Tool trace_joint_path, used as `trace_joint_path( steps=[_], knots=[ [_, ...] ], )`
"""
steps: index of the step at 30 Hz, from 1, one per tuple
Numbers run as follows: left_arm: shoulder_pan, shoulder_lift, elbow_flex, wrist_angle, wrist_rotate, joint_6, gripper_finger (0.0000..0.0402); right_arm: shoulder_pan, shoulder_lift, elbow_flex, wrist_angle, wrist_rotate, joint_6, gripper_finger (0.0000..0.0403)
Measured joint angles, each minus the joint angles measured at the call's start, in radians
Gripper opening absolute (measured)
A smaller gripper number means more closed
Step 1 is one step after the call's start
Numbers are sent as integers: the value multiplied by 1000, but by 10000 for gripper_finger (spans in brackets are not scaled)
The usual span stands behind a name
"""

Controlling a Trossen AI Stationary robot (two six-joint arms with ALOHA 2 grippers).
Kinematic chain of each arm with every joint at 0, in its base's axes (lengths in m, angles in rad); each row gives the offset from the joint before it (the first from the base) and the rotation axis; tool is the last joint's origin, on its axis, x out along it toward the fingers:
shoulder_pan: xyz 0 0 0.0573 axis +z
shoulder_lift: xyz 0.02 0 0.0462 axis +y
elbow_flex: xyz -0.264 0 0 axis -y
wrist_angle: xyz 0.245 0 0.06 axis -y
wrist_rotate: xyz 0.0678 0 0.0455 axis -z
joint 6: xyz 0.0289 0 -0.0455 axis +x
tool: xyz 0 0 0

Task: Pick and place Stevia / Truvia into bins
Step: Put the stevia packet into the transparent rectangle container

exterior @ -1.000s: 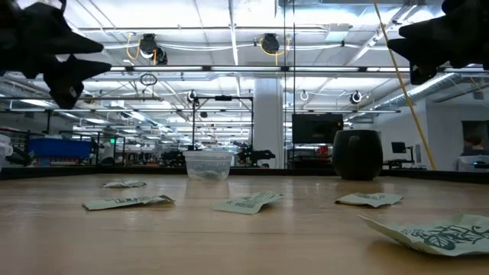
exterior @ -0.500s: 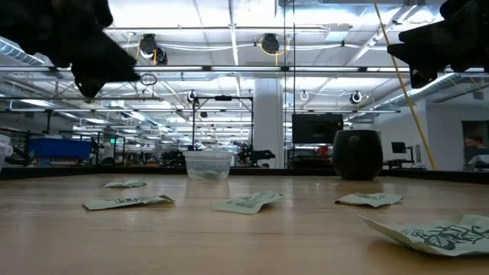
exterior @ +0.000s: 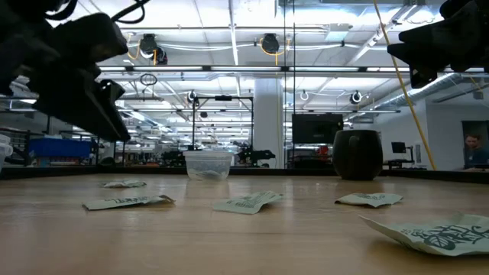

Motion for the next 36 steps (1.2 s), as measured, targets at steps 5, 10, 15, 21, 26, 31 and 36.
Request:
trace_joint_path(
  steps=[5,10,15,21,26,31,36],
  knots=[
    [32,49,-1,-37,7,-77,149,0,0,0,0,0,0,123],
    [72,78,-2,-38,66,-85,149,0,0,0,0,0,0,123],
    [85,78,-2,-36,74,-47,150,0,0,0,0,0,0,123],
    [91,78,-2,-29,78,-22,150,0,0,0,0,0,0,123],
    [120,78,-2,-34,116,-37,150,0,0,0,0,0,0,123],
    [144,119,-2,-36,132,-42,150,0,0,0,0,0,0,123],
    [162,186,0,11,165,-38,150,0,0,0,0,0,0,123]
  ],
)
